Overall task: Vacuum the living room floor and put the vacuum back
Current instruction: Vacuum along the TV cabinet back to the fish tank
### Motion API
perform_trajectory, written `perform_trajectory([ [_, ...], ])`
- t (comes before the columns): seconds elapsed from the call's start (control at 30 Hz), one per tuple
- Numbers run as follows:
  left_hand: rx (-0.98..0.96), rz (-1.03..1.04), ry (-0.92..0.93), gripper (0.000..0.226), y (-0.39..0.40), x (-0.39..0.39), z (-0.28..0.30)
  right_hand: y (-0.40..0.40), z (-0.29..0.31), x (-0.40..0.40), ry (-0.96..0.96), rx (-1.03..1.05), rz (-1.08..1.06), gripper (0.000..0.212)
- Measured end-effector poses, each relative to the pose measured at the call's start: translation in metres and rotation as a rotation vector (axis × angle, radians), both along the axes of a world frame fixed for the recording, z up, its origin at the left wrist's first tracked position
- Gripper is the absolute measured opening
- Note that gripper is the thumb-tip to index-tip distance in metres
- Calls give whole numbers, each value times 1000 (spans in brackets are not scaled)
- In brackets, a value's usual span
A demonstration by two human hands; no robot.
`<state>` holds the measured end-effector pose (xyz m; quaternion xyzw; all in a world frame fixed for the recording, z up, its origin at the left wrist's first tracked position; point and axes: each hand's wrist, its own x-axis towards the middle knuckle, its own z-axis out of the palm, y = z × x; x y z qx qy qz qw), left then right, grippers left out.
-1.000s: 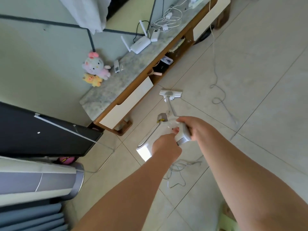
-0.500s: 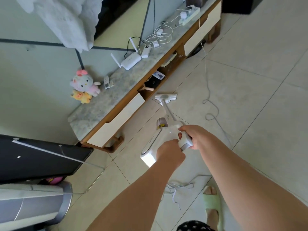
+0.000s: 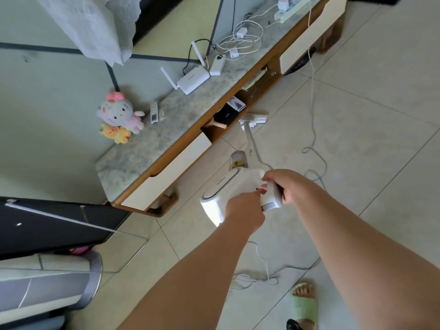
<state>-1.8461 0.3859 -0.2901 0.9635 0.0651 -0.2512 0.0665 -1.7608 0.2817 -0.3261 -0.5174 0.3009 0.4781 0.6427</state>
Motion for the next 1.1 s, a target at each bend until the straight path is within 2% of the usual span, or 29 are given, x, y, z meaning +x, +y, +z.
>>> perform_trajectory([
  [0.1, 57, -32, 2, 22, 0, -6, 1, 5, -10, 1, -1, 38, -10, 13],
  [0.23, 143, -42, 10, 20, -2, -33, 5, 13, -30, -24, -85, -11, 81, 4],
  [0.37, 141, 37, 19, 13, -16, -83, 7, 6, -38, -66, -139, -49, 153, 13],
  [0.53, 101, 156, 20, 12, -43, -154, 13, -12, -36, -128, -209, -81, 277, 52],
  [0.67, 40, 261, 15, 16, -59, -212, 15, -24, -26, -181, -230, -120, 397, 73],
  [0.83, 0, 343, 9, 18, -64, -278, 27, -29, -3, -245, -261, -94, 438, 76],
  [0.97, -20, 421, -19, 16, -52, -324, 41, -14, 14, -286, -258, -73, 468, 65],
  [1.1, 11, 409, -37, 15, -28, -368, 58, 16, 23, -330, -216, -32, 478, 78],
])
